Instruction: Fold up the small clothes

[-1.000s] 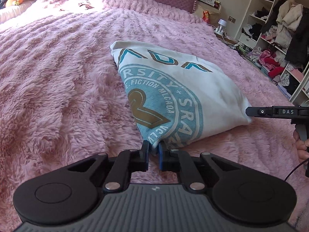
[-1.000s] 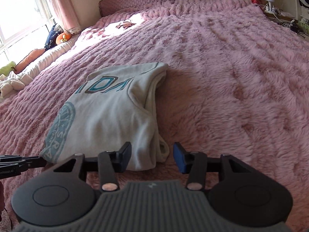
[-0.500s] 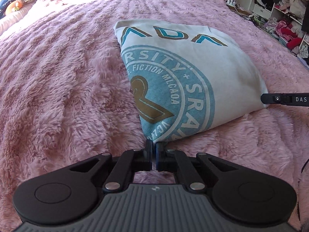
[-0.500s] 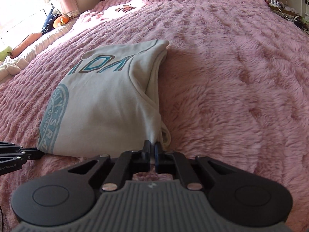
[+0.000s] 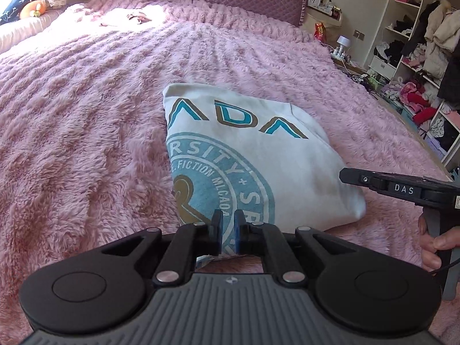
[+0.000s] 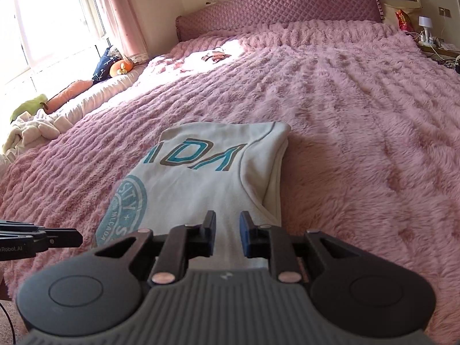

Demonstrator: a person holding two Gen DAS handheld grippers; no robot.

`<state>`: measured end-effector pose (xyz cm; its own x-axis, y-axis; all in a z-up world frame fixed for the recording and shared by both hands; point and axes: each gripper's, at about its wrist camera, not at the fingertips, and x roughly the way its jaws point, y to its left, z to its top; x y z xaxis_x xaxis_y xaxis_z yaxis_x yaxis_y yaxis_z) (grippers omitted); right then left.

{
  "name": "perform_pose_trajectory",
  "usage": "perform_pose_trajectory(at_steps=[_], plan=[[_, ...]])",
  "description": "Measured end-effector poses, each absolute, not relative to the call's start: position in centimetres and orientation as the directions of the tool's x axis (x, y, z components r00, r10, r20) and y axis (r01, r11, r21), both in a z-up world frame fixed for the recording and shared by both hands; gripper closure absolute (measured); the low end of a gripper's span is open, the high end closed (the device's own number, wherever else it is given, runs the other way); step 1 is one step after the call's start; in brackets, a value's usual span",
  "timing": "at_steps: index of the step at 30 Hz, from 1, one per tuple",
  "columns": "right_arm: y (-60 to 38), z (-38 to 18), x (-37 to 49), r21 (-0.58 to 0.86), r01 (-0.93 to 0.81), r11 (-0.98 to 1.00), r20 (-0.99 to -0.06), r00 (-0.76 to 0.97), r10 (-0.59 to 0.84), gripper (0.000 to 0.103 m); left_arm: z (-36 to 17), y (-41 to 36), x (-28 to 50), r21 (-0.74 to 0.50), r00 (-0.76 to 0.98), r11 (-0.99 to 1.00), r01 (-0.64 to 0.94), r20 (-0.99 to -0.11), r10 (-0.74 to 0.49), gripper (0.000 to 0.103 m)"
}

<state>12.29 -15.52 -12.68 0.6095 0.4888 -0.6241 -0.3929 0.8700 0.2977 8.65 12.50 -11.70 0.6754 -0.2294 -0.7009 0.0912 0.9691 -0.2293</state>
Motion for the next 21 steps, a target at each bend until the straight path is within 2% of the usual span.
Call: perform_pose_trajectory(at_steps=[1,2,3,7,8,9,10,11,12,14,16,21], plan=[[-15.2,-13.2,12.4,0.268,-0.380,0.885,-0.644,0.613,0.458,0.089,-12.6,12.7,9.0,-0.250,0.657,0.966,0.065,-0.718,-0.230,0.096],[-15.0,-13.8,12.3,0.243,-0.372,0.896,-0.657,0.616,0.434,0.089,-13.4,12.9,9.3,-0.259,0.640,0.965,0.045,-0.735,-0.227,0.088],[-14.9,-14.4,12.3,0.234,-0.373,0.898,-0.667,0.610,0.427,0.089,-14.3,13.2,9.5,-0.273,0.629,0.962,0.024,-0.743,-0.227,0.087],[-14.9,-14.6,12.3,0.253,-0.346,0.903,-0.690,0.590,0.419,0.087,-14.4,14.3,9.4,-0.345,0.627,0.938,-0.023,-0.736,-0.255,0.085],[-15.0,-14.0,12.1,0.252,-0.342,0.905,-0.687,0.595,0.417,0.085,-13.8,14.4,9.2,-0.353,0.628,0.935,-0.034,-0.735,-0.255,0.078],[-15.0,-13.2,11.8,0.248,-0.339,0.908,-0.683,0.603,0.412,0.079,-13.3,14.4,9.0,-0.351,0.630,0.935,-0.044,-0.737,-0.247,0.064],[-15.0,-12.2,11.2,0.237,-0.336,0.912,-0.679,0.614,0.403,0.070,-12.4,14.2,8.6,-0.329,0.632,0.942,-0.065,-0.744,-0.217,0.055],[-14.8,-11.2,10.6,0.225,-0.336,0.915,-0.678,0.620,0.395,0.067,-11.6,14.0,8.3,-0.304,0.631,0.949,-0.085,-0.753,-0.185,0.038],[-14.7,-10.1,10.0,0.211,-0.337,0.917,-0.678,0.626,0.386,0.064,-10.7,13.6,7.9,-0.273,0.628,0.956,-0.107,-0.764,-0.148,0.026],[-14.1,-8.1,8.4,0.171,-0.348,0.922,-0.676,0.640,0.367,0.058,-9.3,12.9,7.0,-0.221,0.621,0.967,-0.129,-0.778,-0.095,0.023],[-13.4,-6.4,6.6,0.123,-0.361,0.925,-0.672,0.656,0.345,0.045,-8.2,12.3,6.1,-0.177,0.613,0.974,-0.143,-0.788,-0.053,0.021],[-12.3,-3.6,2.9,0.061,-0.357,0.932,-0.681,0.668,0.300,0.031,-5.9,10.6,3.4,-0.046,0.604,0.981,-0.189,-0.793,0.080,0.015]])
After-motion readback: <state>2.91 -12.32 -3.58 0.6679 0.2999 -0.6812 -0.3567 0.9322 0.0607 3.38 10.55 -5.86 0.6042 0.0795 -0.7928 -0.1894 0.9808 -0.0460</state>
